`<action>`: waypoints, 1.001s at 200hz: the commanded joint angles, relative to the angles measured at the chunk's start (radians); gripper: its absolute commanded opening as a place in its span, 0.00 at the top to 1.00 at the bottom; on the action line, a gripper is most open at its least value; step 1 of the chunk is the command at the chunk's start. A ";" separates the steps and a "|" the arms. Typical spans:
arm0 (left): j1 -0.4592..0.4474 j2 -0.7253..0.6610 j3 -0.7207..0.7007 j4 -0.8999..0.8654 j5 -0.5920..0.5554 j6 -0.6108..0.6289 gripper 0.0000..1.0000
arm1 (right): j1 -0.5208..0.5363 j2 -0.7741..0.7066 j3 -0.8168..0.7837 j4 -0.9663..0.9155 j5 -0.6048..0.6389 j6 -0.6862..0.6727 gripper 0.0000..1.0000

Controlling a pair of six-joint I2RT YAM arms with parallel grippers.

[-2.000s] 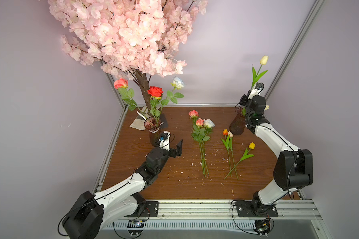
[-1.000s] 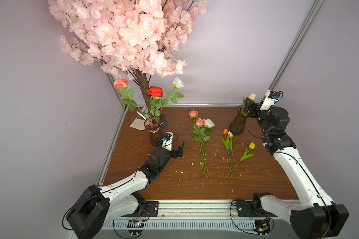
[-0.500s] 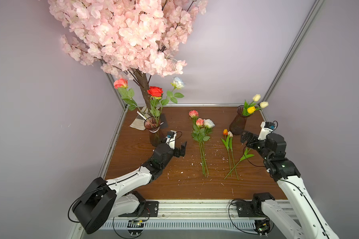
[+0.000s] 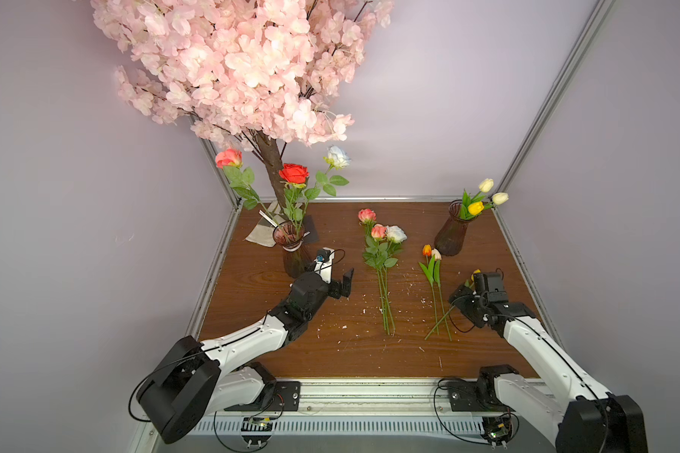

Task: Arrange the flowers in different vases according to their variety
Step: Pick up the flower at the center of the board.

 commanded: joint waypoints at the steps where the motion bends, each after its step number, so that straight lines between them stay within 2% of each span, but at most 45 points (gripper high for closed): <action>1: -0.011 -0.019 0.015 -0.010 0.000 -0.002 0.01 | 0.022 0.037 0.012 -0.028 0.060 0.080 0.30; 30: -0.010 -0.027 0.013 -0.012 0.000 -0.001 0.01 | 0.076 0.117 0.046 -0.061 0.127 0.116 0.44; 44: -0.010 -0.031 0.014 -0.012 0.000 0.000 0.01 | 0.100 0.156 0.066 -0.079 0.155 0.135 0.48; 108: -0.012 -0.051 0.011 -0.017 0.003 0.000 0.01 | 0.169 0.290 0.118 -0.043 0.193 0.166 0.51; 149: -0.011 -0.067 0.008 -0.020 0.002 0.001 0.01 | 0.178 0.378 0.155 -0.082 0.225 0.192 0.67; 200: -0.012 -0.080 0.004 -0.021 -0.001 -0.001 0.01 | 0.179 0.464 0.185 -0.076 0.215 0.201 0.69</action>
